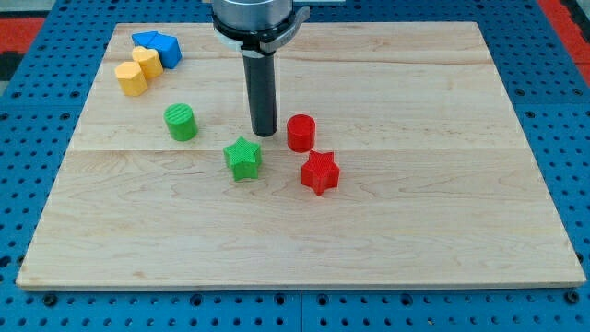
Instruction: Push the red circle close to red star
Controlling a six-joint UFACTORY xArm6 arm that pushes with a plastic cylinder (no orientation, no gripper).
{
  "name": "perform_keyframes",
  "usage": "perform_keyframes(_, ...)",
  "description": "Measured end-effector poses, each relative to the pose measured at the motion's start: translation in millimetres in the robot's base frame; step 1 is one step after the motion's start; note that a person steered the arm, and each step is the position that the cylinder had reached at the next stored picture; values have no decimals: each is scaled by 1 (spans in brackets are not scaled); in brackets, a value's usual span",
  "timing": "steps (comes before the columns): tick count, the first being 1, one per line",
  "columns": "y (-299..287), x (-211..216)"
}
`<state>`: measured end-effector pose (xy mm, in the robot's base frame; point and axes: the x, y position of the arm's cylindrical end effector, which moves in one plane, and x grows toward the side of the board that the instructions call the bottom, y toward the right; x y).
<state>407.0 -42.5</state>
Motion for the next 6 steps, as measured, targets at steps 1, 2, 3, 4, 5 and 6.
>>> perform_keyframes(1, 53, 2)
perform_keyframes(2, 53, -2)
perform_keyframes(3, 92, -14)
perform_keyframes(4, 103, 19)
perform_keyframes(5, 101, 36)
perform_keyframes(6, 123, 7)
